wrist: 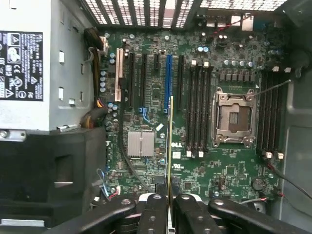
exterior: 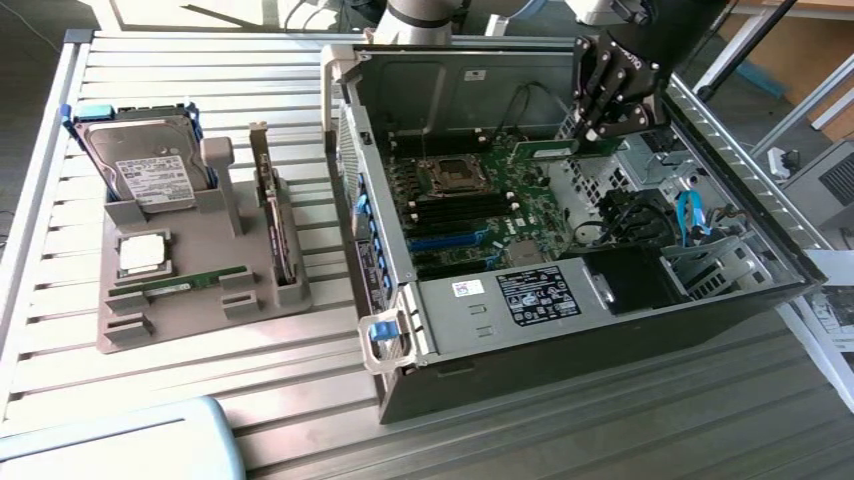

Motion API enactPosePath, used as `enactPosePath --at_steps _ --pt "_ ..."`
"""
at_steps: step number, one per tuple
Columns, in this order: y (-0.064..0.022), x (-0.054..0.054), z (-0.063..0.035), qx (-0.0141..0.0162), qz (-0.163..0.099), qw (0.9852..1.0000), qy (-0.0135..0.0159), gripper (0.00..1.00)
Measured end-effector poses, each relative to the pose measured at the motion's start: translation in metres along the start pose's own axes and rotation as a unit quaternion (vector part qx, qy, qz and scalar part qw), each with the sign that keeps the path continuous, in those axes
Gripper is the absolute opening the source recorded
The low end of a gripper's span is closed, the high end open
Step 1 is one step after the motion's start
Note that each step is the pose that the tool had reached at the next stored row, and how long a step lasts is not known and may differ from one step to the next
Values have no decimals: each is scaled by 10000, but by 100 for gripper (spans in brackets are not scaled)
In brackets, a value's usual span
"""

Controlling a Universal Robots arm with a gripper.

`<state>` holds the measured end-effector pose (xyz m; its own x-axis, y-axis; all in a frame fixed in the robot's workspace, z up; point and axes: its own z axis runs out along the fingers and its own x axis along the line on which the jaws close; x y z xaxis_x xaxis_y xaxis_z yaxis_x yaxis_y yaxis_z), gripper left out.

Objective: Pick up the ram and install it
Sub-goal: 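Pick up the ram and move it above insertion slot, then insert the ram into the slot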

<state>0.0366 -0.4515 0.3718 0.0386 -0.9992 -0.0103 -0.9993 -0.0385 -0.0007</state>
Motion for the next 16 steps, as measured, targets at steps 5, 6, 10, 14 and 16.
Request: enactPosePath --at_steps 5,6,10,14,16 --pt "-68 -101 25 -4 1 10000 0 14" --pt "-68 -101 25 -4 2 10000 -1 14" --pt "-68 -101 25 -4 2 10000 0 14" --pt "-68 -101 25 -4 1 10000 0 14" --pt "-68 -101 25 -4 2 10000 0 14"
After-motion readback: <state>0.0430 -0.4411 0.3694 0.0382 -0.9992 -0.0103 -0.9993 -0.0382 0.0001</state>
